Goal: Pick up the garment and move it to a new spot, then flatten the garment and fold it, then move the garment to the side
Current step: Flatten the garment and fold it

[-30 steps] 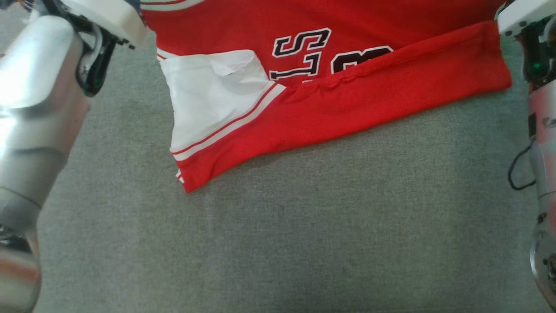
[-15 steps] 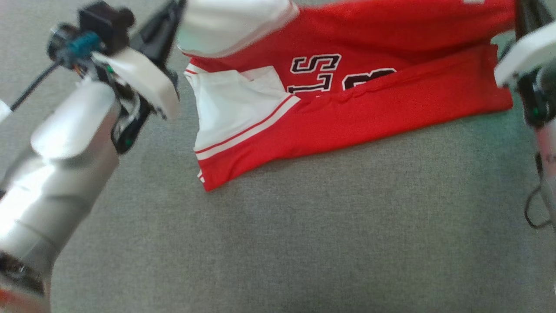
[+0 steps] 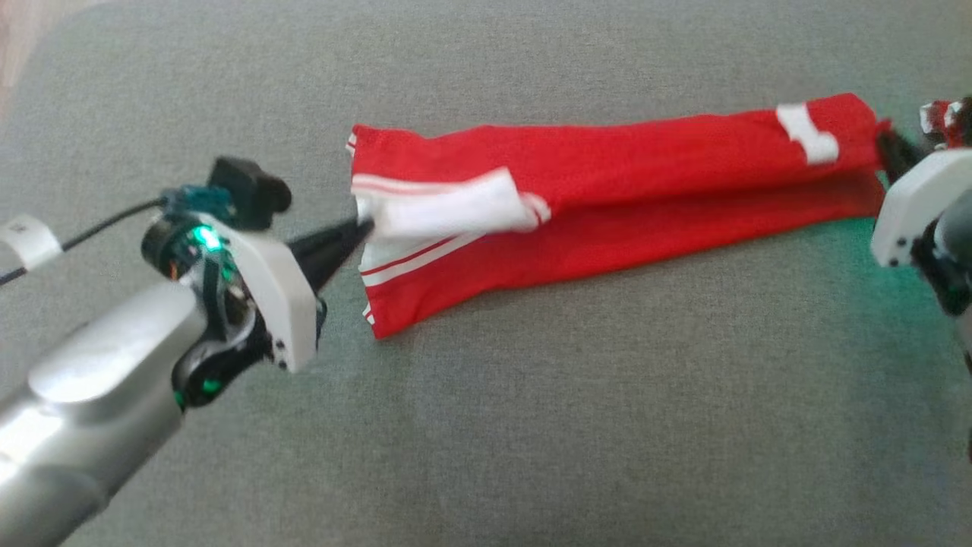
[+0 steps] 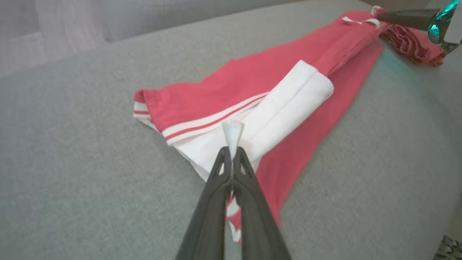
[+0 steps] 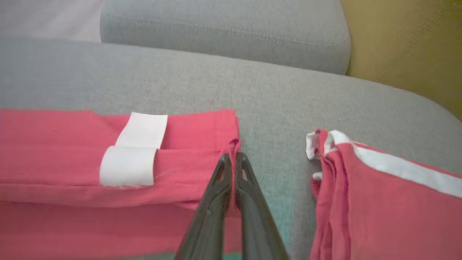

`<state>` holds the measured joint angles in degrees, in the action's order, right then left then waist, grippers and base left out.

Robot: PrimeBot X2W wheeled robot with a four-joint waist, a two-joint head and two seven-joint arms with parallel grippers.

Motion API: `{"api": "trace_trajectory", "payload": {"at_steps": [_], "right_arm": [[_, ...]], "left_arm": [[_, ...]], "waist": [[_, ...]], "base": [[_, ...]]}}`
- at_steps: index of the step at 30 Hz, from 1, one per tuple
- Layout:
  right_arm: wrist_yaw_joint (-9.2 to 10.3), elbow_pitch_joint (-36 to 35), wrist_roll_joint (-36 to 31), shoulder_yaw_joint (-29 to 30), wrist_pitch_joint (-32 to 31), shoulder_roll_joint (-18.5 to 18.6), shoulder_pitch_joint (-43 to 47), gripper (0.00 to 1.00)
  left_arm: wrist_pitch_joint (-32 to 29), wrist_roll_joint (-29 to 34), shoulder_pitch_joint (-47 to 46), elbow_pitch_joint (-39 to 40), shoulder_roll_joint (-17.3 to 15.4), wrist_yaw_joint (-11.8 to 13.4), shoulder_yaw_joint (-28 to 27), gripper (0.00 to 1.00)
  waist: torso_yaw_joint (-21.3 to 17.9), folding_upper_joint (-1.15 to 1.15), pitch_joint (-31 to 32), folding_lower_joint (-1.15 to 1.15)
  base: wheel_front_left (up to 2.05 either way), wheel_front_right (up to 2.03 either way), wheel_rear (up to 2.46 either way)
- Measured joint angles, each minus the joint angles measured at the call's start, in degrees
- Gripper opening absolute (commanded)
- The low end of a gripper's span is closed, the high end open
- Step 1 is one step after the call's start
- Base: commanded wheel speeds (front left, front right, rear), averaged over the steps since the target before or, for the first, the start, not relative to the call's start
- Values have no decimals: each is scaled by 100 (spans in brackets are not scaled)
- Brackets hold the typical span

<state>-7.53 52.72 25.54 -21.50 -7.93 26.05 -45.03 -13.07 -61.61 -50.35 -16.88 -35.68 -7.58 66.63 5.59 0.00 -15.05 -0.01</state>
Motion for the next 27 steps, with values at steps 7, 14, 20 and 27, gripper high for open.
{"api": "trace_trajectory", "payload": {"at_steps": [7,14,20,27], "right_arm": [[0,-131,177,-636,-320,292,143,0],[0,-190,430,-861,-378,333,142,0],[0,-144,613,-788,-297,332,111,100],[0,-245,1010,-87,611,257,-60,100]], "left_arm": [[-511,-236,216,397,-133,60,252,0],[-723,-227,216,441,-141,112,353,8],[-361,-76,221,359,-96,416,319,100],[1390,271,224,89,287,1026,-442,100]], "waist": [[-54,0,29,1],[-128,0,6,1],[-200,0,54,1],[-259,0,283,1]], "base": [[0,0,0],[0,0,0],[0,0,0],[0,0,0]]}}
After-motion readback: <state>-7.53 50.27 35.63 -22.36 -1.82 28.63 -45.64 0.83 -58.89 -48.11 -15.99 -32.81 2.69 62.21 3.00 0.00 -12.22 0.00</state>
